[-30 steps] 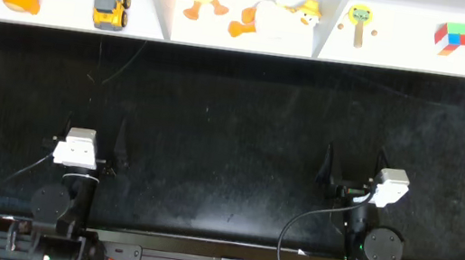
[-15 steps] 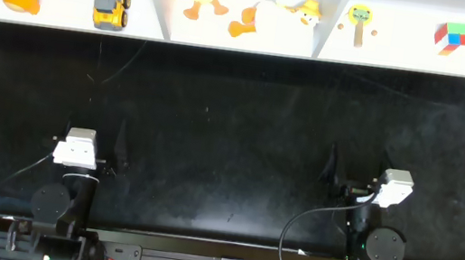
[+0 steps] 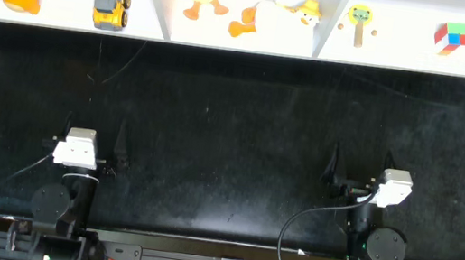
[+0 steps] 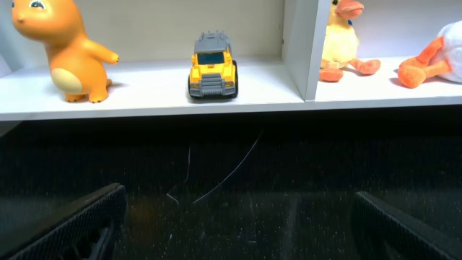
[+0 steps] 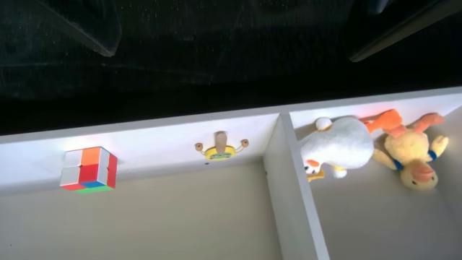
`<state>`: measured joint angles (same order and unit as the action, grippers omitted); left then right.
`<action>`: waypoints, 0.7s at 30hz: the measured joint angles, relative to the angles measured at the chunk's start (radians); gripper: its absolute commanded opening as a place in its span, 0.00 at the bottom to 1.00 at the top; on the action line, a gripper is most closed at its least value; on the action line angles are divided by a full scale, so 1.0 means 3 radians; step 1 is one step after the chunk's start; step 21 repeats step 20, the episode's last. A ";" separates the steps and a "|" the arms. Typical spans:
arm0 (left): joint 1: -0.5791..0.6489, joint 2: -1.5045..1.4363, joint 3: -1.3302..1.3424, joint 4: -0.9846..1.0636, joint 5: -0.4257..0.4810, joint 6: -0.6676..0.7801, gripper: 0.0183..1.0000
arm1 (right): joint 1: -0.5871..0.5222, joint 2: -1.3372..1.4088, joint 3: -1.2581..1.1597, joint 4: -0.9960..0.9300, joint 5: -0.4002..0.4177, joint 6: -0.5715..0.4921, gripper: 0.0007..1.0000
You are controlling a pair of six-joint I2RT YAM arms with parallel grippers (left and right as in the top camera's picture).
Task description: Store Toys
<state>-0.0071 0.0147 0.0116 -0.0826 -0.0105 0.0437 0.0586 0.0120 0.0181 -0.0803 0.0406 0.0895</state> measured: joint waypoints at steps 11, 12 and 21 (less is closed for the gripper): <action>0.0000 0.0000 0.0000 0.0000 0.0000 0.0000 1.00 | 0.0000 0.0000 0.0000 0.0000 0.0000 -0.0019 1.00; 0.0000 0.0000 0.0000 0.0000 0.0000 0.0000 1.00 | 0.0000 0.0000 0.0000 0.0000 -0.0001 -0.0023 0.99; 0.0000 0.0000 0.0000 0.0000 0.0000 0.0000 1.00 | 0.0000 0.0000 0.0000 0.0001 0.0000 -0.0028 1.00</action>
